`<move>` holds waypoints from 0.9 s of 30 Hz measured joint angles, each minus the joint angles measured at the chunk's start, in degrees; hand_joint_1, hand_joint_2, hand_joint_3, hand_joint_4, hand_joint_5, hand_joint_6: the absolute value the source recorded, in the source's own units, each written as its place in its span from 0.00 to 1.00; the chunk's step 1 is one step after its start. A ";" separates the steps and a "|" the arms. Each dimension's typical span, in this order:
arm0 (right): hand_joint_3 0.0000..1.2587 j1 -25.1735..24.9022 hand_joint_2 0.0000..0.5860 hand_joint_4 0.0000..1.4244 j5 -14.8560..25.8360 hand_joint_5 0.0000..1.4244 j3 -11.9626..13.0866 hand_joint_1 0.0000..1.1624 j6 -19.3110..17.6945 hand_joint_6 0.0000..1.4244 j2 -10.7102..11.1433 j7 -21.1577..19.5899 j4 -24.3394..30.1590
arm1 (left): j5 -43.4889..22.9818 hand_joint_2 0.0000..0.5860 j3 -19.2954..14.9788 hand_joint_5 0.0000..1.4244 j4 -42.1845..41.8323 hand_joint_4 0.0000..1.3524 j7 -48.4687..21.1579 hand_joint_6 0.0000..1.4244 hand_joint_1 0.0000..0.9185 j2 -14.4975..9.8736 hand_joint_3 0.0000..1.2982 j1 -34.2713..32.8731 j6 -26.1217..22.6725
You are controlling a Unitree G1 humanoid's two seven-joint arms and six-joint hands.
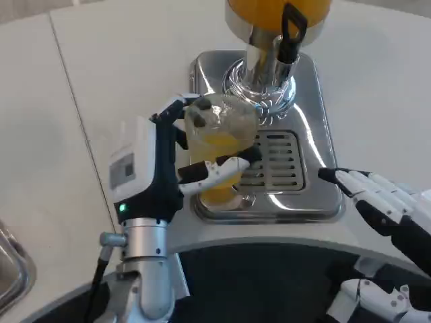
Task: Grasp the cup under the faucet to collect the drink, then remove the cup.
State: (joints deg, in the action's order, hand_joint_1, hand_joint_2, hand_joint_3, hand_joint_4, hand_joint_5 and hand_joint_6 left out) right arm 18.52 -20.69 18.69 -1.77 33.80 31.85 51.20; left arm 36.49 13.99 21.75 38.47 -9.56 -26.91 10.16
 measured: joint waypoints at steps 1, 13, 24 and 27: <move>0.00 0.00 0.74 0.00 -0.06 0.01 -0.06 0.19 0.00 0.02 -0.02 0.00 0.29 | 0.00 0.00 -0.12 0.91 -0.43 0.90 -0.16 1.00 0.86 -0.43 0.88 0.34 0.00; 0.00 -0.34 0.74 0.00 -1.67 0.01 -1.57 0.19 0.00 0.02 -0.22 -0.03 0.48 | -2.51 0.00 -5.50 0.91 -9.80 0.91 -5.82 1.00 0.85 -5.79 0.89 7.31 0.56; 0.00 0.78 0.76 0.00 -3.56 0.00 -1.30 0.19 -0.83 0.02 -1.72 -0.49 0.69 | -6.32 0.00 -9.30 0.91 -20.32 0.91 -12.55 1.00 0.84 -6.85 0.89 14.36 2.48; 0.00 1.83 0.79 0.00 -5.79 0.00 -0.79 0.21 -2.22 0.02 -1.75 -1.14 0.87 | -7.02 0.00 -9.94 0.91 -23.92 0.91 -14.26 1.00 0.84 -7.00 0.89 16.65 3.30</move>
State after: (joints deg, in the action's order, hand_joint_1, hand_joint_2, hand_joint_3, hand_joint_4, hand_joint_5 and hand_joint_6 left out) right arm 20.35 -26.48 17.90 -3.99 32.04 30.72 52.06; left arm 29.47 4.05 -2.17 24.21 -16.56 -10.26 13.45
